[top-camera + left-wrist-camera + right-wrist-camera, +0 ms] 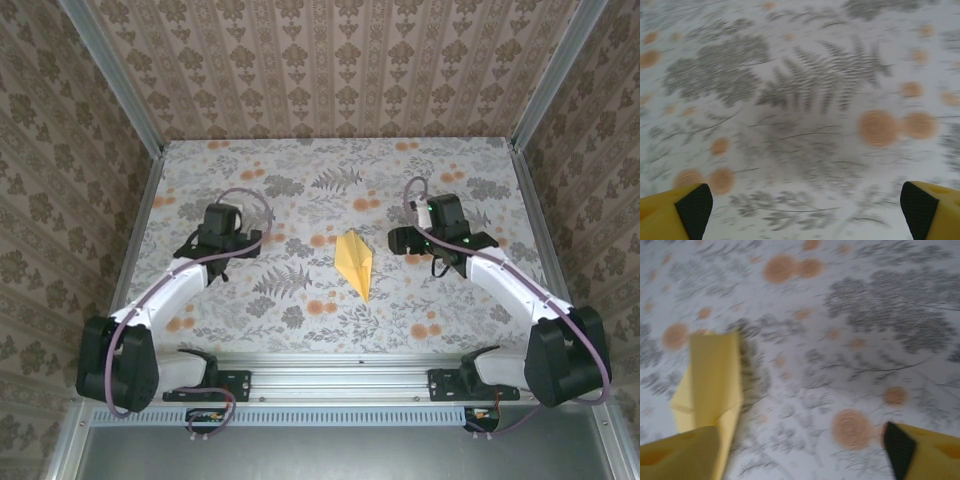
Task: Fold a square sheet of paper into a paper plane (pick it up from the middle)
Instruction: Reset both arms
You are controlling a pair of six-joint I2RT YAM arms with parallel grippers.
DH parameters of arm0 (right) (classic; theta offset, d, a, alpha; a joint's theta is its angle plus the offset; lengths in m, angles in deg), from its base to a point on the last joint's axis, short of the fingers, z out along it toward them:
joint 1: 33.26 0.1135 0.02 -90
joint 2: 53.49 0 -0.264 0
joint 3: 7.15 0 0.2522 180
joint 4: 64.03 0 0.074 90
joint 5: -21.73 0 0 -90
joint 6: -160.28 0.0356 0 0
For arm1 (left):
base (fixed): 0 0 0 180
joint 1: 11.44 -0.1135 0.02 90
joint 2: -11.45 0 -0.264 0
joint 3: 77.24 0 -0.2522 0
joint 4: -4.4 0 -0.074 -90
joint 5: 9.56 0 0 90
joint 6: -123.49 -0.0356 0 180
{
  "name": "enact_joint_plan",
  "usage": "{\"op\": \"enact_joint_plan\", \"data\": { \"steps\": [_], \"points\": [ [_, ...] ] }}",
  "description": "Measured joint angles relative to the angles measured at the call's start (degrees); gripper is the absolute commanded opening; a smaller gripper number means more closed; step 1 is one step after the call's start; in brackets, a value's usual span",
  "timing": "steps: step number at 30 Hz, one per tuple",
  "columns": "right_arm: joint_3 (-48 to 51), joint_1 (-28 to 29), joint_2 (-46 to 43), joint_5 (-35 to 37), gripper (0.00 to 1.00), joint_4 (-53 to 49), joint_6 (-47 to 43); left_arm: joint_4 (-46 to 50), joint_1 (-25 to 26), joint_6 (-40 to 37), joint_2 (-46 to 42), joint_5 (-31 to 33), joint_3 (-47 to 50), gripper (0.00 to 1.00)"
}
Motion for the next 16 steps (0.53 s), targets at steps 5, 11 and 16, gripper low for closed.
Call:
{"op": "enact_joint_plan", "data": {
  "steps": [5,11,16],
  "points": [
    [7.8,-5.5,-1.3,5.5,1.0,10.8,-0.9,-7.9,-7.3,-1.4,1.8,1.2,4.5,1.0],
    [13.4,-10.8,1.9,8.4,1.0,26.7,-1.8,-19.7,-9.5,-4.1,9.2,-0.6,5.5,1.0],
    [16.0,-13.7,7.4,7.7,1.0,36.8,-2.5,-24.6,-12.4,-4.8,12.5,-4.6,5.5,1.0]
  ]
}}
